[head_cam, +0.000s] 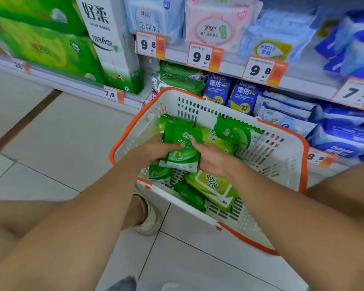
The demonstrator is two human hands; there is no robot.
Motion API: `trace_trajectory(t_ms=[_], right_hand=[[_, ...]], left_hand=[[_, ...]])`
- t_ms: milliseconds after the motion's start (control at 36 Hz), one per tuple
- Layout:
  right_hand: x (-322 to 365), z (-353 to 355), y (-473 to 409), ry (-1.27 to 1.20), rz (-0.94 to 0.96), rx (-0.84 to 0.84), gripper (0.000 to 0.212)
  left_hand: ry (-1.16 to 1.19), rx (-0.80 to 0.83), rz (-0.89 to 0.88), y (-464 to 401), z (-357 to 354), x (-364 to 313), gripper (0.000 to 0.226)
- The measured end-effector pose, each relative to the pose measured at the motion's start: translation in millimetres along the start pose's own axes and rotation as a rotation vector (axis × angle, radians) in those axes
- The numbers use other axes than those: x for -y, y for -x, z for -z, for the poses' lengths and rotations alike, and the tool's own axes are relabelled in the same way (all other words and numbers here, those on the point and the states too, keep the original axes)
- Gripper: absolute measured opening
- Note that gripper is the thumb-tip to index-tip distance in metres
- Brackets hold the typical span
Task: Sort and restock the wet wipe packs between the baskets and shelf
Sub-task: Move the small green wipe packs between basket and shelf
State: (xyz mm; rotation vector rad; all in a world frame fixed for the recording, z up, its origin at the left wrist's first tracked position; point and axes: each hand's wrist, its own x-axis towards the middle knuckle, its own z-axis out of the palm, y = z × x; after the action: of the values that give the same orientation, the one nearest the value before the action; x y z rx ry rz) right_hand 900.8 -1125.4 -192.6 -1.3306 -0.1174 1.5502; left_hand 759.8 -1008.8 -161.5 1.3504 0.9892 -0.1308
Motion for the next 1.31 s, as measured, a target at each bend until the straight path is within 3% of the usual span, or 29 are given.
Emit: trace_trajectory(t_ms=[56, 111, 167, 278, 333, 389, 444, 528, 611, 694, 917, 1028, 1111, 1222, 1306], right_hand=[[-13, 4, -2, 0.111, -0.044, -0.028, 0.048], [-29, 14, -4, 0.511, -0.084, -0.155, 0.048], [-49, 26, -8, 0.946, -0.120, -0.165, 0.038], [-76, 24, -15, 1.430, -0.039, -0.066, 0.044], [-78, 13, -22, 1.591, 0.090, -0.001, 0.062], [-74, -2, -30, 1.755, 0.161, 0.069, 0.080], [-70, -13, -39, 1.975, 0.220, 0.180, 0.077], [-71, -21, -52, 2.220, 0.148, 0.388, 0.057], [-67, -26, -54, 2.283, -0.060, 0.603, 0.035], [-53, -25, -55, 2.308, -0.100, 0.704, 0.033], [-29, -20, -37, 2.115, 0.068, 0.553, 0.027], [10, -12, -13, 1.990, 0.164, 0.496, 0.034], [68, -7, 20, 1.774, 0.276, 0.301, 0.036], [159, -5, 89, 1.410, 0.417, 0.228, 0.018], [211, -13, 143, 1.119, 0.460, 0.145, 0.030]], left_hand=[[0.007, -0.168, -0.009, -6, 5, 11, 0.061], [0.043, -0.255, -0.009, -9, 10, 18, 0.068], [0.041, -0.331, -0.023, -8, 16, 21, 0.077], [0.022, -0.361, -0.076, -4, 23, 20, 0.070], [0.015, -0.370, -0.085, -3, 25, 21, 0.060], [-0.021, -0.391, -0.085, -3, 29, 24, 0.067], [-0.108, -0.423, -0.089, -4, 34, 27, 0.077], [-0.154, -0.437, -0.115, -4, 41, 31, 0.068], [-0.070, -0.402, -0.151, -4, 47, 32, 0.070], [-0.037, -0.350, -0.165, -1, 51, 26, 0.073], [0.018, -0.298, -0.157, 9, 48, 4, 0.066], [0.043, -0.355, -0.214, 22, 42, -10, 0.064], [0.030, -0.407, -0.286, 38, 40, -31, 0.059], [-0.005, -0.409, -0.406, 67, 32, -78, 0.056], [-0.090, -0.406, -0.491, 86, 21, -124, 0.057]])
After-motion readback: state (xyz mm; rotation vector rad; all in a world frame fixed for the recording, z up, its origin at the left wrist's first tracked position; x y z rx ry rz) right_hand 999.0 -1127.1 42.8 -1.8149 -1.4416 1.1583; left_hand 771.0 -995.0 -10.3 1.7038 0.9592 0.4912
